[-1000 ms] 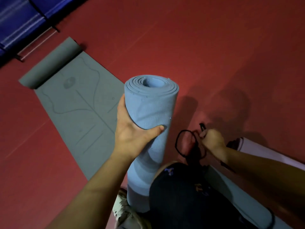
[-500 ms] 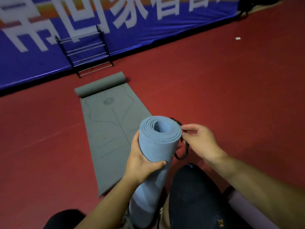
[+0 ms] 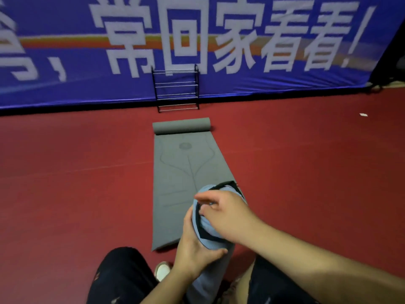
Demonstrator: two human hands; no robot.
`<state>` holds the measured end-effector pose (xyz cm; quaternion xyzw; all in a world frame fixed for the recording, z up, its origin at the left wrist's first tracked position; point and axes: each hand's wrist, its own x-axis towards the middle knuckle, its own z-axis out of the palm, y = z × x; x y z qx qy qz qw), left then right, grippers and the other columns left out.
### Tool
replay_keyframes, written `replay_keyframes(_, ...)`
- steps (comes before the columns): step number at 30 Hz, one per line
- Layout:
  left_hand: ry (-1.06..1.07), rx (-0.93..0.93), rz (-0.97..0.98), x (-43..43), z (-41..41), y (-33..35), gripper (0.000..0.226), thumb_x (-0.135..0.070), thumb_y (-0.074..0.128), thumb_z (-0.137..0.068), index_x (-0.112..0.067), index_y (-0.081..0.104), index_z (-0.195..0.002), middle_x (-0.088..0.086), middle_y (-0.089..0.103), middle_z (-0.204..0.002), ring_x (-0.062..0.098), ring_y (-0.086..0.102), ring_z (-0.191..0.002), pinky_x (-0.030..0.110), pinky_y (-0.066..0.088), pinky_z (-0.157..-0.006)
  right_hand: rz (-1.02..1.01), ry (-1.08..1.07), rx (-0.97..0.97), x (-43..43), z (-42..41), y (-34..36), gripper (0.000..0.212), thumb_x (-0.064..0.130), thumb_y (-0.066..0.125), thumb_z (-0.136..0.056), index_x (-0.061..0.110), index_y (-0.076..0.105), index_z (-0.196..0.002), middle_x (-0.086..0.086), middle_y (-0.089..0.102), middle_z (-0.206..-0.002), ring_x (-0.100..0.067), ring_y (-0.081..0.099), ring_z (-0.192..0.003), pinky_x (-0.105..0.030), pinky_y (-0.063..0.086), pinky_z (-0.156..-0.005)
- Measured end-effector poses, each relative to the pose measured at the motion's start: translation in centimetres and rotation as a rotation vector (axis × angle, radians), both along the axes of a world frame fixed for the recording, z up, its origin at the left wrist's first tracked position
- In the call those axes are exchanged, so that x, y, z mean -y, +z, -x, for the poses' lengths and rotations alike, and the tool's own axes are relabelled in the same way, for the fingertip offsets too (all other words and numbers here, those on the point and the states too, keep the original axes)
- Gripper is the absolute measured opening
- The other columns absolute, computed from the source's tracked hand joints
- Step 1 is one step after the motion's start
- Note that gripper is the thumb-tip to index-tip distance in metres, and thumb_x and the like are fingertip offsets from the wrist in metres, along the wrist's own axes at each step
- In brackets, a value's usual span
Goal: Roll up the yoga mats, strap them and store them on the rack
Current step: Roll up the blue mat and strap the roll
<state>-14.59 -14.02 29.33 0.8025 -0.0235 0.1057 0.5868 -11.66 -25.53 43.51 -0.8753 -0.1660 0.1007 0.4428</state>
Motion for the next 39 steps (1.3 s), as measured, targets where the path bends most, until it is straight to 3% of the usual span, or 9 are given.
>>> replay_keyframes(6, 0.038, 0.026, 0.064, -1.8, 1.8, 0.4, 0.116, -0.017, 0.095, -0.057, -0.046, 0.024, -0.142, -0.03, 0.044, -0.139, -0.002, 0.045, -0.132, 0.015, 0.04, -0.101, 0.244, -0.113, 0.639, 2.1, -2.5, -0.4, 0.041, 0.028, 0.066, -0.08, 0.025, 0.064, -0.12, 0.006, 0.06, -0.12, -0.016, 0.053, -0.113, -0.029, 0.041, -0.098)
replay_keyframes(11, -0.016, 0.013, -0.047, -1.4, 1.8, 0.4, 0.121, -0.048, 0.091, -0.056, -0.041, 0.016, -0.15, -0.027, 0.025, -0.145, 0.006, 0.028, -0.141, 0.034, 0.034, -0.113, 0.154, -0.101, 0.117, 3.9, -3.5, -4.4, 0.068, 0.045, 0.067, -0.084, 0.024, 0.043, -0.145, 0.002, 0.045, -0.144, -0.017, 0.04, -0.136, -0.025, 0.029, -0.111)
replay_keyframes(16, -0.057, -0.051, -0.019, -1.3, 2.7, 3.0, 0.085, -0.078, 0.057, -0.07, -0.052, 0.02, -0.141, -0.031, 0.027, -0.139, -0.009, 0.024, -0.136, 0.013, 0.026, -0.107, 0.112, -0.148, 0.119, 3.2, -3.3, -5.9, 0.056, 0.033, 0.061, -0.092, 0.028, 0.042, -0.145, 0.0, 0.047, -0.143, -0.017, 0.046, -0.13, -0.029, 0.035, -0.108)
replay_keyframes(20, 0.22, -0.09, 0.058, -0.8, 2.9, 4.8, 0.047, -0.067, 0.04, -0.084, -0.041, 0.055, -0.119, -0.017, 0.06, -0.119, -0.004, 0.053, -0.114, 0.027, 0.044, -0.101, 0.127, -0.101, 0.128, 2.0, -2.6, -6.1, 0.055, 0.04, 0.054, -0.095, 0.028, 0.039, -0.147, 0.002, 0.043, -0.146, -0.018, 0.044, -0.132, -0.033, 0.034, -0.11)
replay_keyframes(24, 0.396, -0.13, 0.136, -0.3, 3.2, 5.9, 0.038, -0.042, 0.03, -0.103, -0.024, 0.064, -0.1, -0.009, 0.068, -0.1, 0.005, 0.061, -0.098, 0.03, 0.047, -0.088, 0.094, -0.159, 0.106, 1.4, -3.0, -5.9, 0.033, 0.04, 0.049, -0.097, 0.032, 0.057, -0.128, 0.006, 0.06, -0.126, -0.017, 0.056, -0.116, -0.034, 0.043, -0.098)
replay_keyframes(27, 0.44, -0.157, 0.092, -0.9, 3.2, 6.0, 0.038, -0.034, 0.031, -0.105, -0.021, 0.06, -0.084, -0.005, 0.067, -0.088, 0.007, 0.06, -0.085, 0.028, 0.043, -0.075, 0.036, -0.24, -0.003, 1.7, -4.4, -4.7, 0.012, 0.033, 0.055, -0.093, 0.028, 0.066, -0.091, 0.006, 0.067, -0.083, -0.018, 0.061, -0.08, -0.03, 0.044, -0.067)
replay_keyframes(31, 0.443, -0.141, 0.122, -1.9, 2.5, 6.0, 0.039, -0.024, 0.042, -0.101, -0.017, 0.051, -0.064, -0.004, 0.052, -0.064, 0.002, 0.049, -0.066, 0.023, 0.037, -0.062, -0.143, -0.24, -0.236, 1.9, -5.9, -4.2, 0.01, 0.027, 0.066, -0.085, 0.02, 0.073, -0.086, -0.003, 0.073, -0.087, -0.02, 0.067, -0.081, -0.035, 0.053, -0.076)
replay_keyframes(35, 0.361, -0.136, 0.304, -3.1, 0.8, 6.4, 0.034, -0.005, 0.054, -0.091, -0.023, 0.07, -0.066, -0.014, 0.058, -0.06, 0.004, 0.052, -0.065, 0.03, 0.044, -0.062, -0.326, -0.303, -0.37, 1.7, -6.7, -4.5, 0.011, 0.014, 0.07, -0.083, 0.006, 0.075, -0.089, -0.014, 0.074, -0.086, -0.023, 0.068, -0.076, -0.035, 0.056, -0.073)
replay_keyframes(39, 0.402, -0.14, 0.268, -3.9, -0.9, 7.1, 0.045, -0.011, 0.065, -0.088, -0.016, 0.042, -0.05, -0.006, 0.034, -0.049, 0.009, 0.032, -0.051, 0.025, 0.028, -0.051, -0.378, -0.294, -0.435, 1.0, -7.6, -4.3, 0.017, 0.016, 0.067, -0.089, 0.0, 0.068, -0.094, -0.014, 0.068, -0.077, -0.024, 0.063, -0.067, -0.035, 0.053, -0.066)
